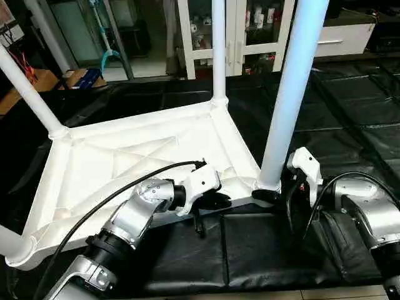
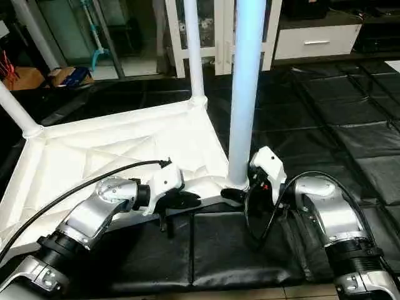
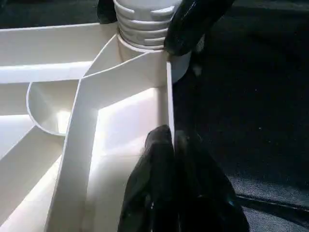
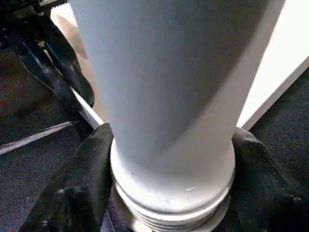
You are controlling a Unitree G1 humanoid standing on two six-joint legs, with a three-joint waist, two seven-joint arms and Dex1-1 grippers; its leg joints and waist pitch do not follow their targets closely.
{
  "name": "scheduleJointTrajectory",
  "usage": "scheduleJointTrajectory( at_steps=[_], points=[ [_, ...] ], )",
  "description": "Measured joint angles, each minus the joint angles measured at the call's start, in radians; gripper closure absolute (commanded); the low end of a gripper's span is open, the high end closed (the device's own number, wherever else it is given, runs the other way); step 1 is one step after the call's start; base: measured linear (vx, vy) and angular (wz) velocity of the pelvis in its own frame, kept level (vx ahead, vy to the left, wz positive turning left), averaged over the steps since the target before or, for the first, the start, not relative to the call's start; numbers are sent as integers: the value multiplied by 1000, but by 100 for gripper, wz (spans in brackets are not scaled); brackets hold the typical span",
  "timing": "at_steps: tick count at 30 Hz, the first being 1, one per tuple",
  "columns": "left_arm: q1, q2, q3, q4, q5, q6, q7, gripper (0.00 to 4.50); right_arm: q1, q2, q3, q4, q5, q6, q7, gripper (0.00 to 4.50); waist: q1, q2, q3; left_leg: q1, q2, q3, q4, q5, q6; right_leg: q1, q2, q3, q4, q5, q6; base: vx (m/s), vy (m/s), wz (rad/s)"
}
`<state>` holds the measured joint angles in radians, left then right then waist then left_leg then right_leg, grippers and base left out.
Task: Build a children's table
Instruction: Rotate leg to tighten
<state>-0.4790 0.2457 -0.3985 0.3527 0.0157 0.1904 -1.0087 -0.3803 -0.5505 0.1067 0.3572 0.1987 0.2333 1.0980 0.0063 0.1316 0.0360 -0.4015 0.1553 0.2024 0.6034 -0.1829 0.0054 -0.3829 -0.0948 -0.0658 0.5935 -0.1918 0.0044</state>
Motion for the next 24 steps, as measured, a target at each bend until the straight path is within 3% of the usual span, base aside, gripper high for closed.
scheduleJointTrajectory(
  at_steps=[10, 15, 24],
  points=[
    [1, 12, 0, -5, 0, 9, -6, 450, 24, 35, -18, 0, 3, -29, -36, 173, -4, 0, 0, 1, 0, 0, 0, 0, 0, 0, 0, 0, 1, 0, 0, 0, 0, 0],
    [0, 8, 9, -1, 3, 29, 18, 450, 29, 76, -21, -1, -6, -31, -114, 173, -16, 0, -1, 2, 0, 0, 0, 0, 0, 1, 0, 0, 2, 1, -2, 0, 0, 0],
    [-84, -141, 53, 147, 59, 102, 274, 450, -17, 323, -99, 88, -105, -38, -649, 175, -62, 0, 0, 9, -1, -2, 0, 0, -1, 1, -1, 0, -7, -2, 4, -18, 5, -2]
  ],
)
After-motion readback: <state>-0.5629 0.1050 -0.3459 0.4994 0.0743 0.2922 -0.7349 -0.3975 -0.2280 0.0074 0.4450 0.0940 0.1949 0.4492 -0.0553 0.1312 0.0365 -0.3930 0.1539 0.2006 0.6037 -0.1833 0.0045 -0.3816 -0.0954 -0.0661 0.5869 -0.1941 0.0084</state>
